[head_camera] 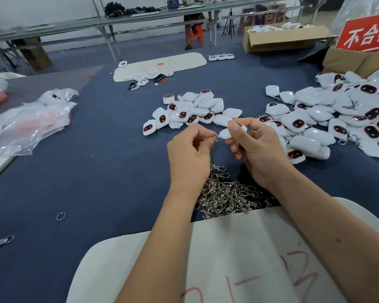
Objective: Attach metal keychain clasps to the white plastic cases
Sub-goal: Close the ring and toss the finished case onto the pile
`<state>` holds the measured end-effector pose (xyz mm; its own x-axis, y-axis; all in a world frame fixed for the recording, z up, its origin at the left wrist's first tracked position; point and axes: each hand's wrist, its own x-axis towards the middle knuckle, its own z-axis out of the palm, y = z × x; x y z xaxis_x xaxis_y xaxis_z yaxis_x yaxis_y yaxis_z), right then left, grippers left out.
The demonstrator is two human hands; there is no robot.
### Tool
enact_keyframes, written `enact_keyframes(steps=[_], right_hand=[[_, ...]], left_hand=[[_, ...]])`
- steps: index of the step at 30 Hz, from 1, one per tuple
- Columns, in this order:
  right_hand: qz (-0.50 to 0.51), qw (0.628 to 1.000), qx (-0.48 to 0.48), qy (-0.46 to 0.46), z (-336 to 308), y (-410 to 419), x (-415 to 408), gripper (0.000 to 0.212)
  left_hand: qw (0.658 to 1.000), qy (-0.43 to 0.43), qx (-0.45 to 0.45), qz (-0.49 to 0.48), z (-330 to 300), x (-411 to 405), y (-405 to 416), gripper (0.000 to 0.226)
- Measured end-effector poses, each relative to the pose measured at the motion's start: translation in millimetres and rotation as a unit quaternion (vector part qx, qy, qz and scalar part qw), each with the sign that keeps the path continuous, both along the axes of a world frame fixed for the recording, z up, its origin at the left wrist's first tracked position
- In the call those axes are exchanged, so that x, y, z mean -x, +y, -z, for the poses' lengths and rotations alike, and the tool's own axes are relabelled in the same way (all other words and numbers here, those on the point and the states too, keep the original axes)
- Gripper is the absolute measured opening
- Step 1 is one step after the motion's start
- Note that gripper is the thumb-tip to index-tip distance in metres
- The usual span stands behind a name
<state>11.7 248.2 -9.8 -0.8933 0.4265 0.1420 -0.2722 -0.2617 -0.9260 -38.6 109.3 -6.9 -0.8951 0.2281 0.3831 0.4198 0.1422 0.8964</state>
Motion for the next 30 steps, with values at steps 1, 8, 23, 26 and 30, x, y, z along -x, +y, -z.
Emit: enact_keyframes(steps=[1,8,23,26,30], right_hand=[[0.004,1.0,-0.012,-0.004,0.2,0.1,-0.6,0.034],[0.045,0.994,-0.097,-0.029,3.8,-0.6,0.9,0.029],[-0.036,0.997,0.062,0.017,-2.0,4.5,0.9,0.035],[-0.056,0.997,0.051,0.024,-0.7,5.0,0.9,0.03],[-0.057,0.997,0.046,0.028,0.0,4.4,0.9,0.028]], left_hand=[[0.999,0.031,0.028,0.004,0.8,-0.6,-1.6,0.016],[0.979,0.118,0.164,0.03,3.6,0.7,-5.2,0.015],[0.961,-0.221,-0.155,0.067,-3.5,-3.3,3.3,0.008],[0.954,-0.227,-0.179,0.076,-3.7,-4.0,3.4,0.013],[0.959,-0.206,-0.19,0.051,-4.2,-4.7,3.6,0.013]])
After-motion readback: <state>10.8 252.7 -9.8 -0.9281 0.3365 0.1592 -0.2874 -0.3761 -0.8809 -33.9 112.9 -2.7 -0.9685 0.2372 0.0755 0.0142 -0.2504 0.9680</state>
